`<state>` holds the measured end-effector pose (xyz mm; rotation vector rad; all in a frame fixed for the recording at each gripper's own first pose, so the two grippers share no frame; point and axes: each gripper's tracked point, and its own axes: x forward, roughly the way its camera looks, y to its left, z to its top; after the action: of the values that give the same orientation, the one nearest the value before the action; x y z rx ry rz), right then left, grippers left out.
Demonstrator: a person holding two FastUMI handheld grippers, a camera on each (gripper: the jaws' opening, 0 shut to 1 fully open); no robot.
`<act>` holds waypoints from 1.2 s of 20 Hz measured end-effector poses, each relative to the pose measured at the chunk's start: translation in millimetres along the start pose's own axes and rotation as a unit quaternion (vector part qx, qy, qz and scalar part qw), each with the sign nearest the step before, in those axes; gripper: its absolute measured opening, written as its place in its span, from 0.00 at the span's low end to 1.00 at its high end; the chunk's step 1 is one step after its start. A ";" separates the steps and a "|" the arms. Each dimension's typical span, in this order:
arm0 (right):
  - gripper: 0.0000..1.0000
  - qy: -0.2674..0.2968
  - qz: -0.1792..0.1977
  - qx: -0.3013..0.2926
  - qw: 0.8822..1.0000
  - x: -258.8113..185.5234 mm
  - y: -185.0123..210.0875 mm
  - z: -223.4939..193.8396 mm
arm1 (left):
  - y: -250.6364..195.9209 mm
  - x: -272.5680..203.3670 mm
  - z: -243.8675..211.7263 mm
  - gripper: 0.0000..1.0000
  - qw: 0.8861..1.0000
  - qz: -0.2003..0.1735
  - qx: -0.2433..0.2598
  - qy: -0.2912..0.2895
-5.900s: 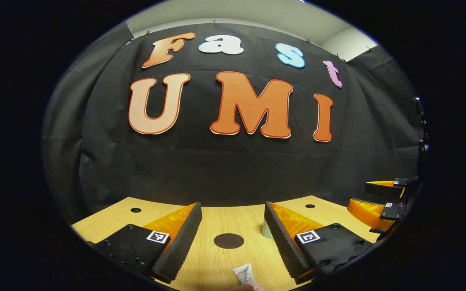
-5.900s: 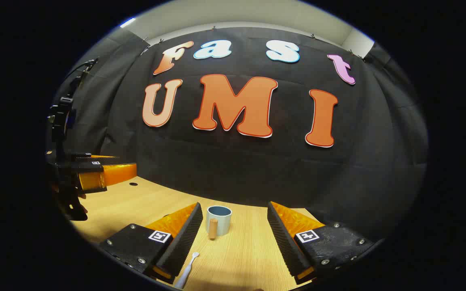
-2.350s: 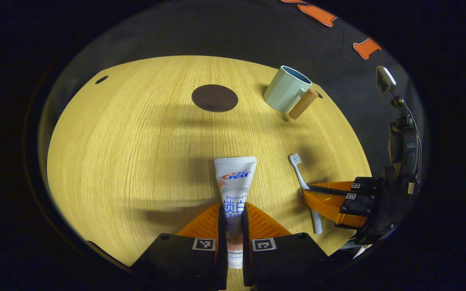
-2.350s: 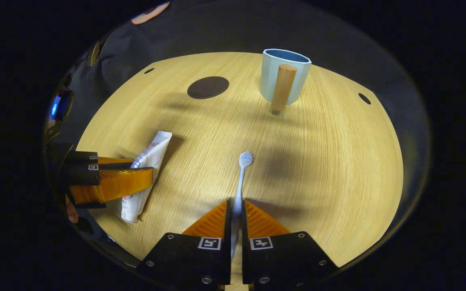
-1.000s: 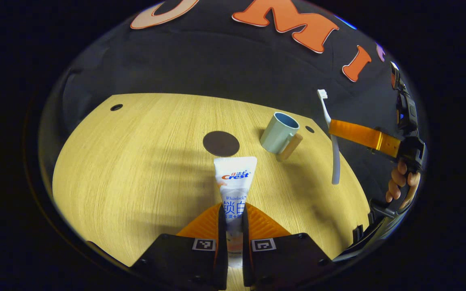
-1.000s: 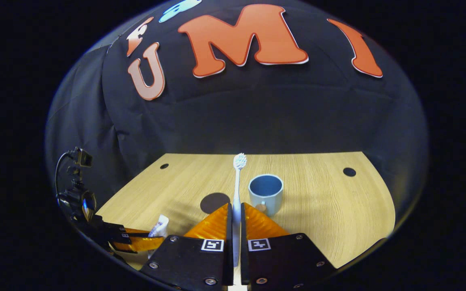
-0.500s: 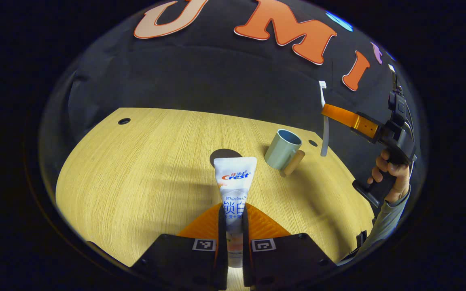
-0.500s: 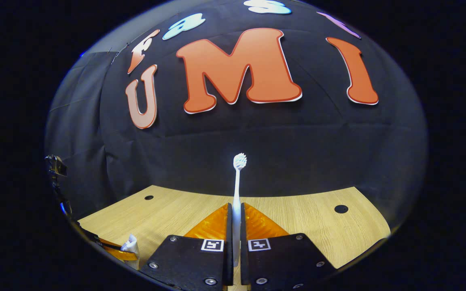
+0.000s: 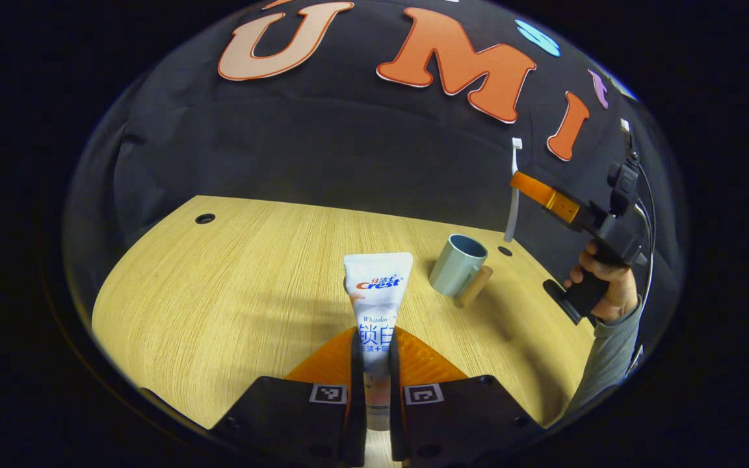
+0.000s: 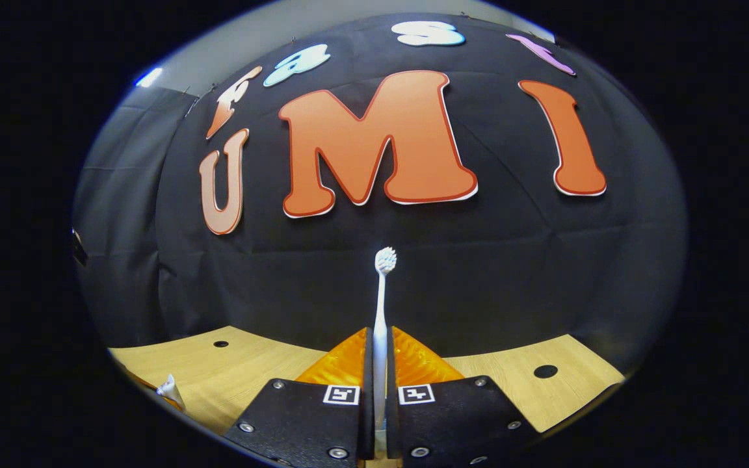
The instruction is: Put the toothbrush and toothpaste on the desktop into the cup, then pick up the cup and place it on the coaster on the desktop.
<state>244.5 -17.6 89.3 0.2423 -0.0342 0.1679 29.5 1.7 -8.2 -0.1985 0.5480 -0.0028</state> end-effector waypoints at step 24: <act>0.09 0.053 0.014 0.019 0.998 33.8 -16.9 -98.8 | -59.0 -43.5 134.6 0.19 0.976 -0.007 0.040 -0.216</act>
<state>282.0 -4.4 -8.7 0.2707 0.0700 0.2092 65.1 -28.7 137.8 -0.1196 0.1119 0.0043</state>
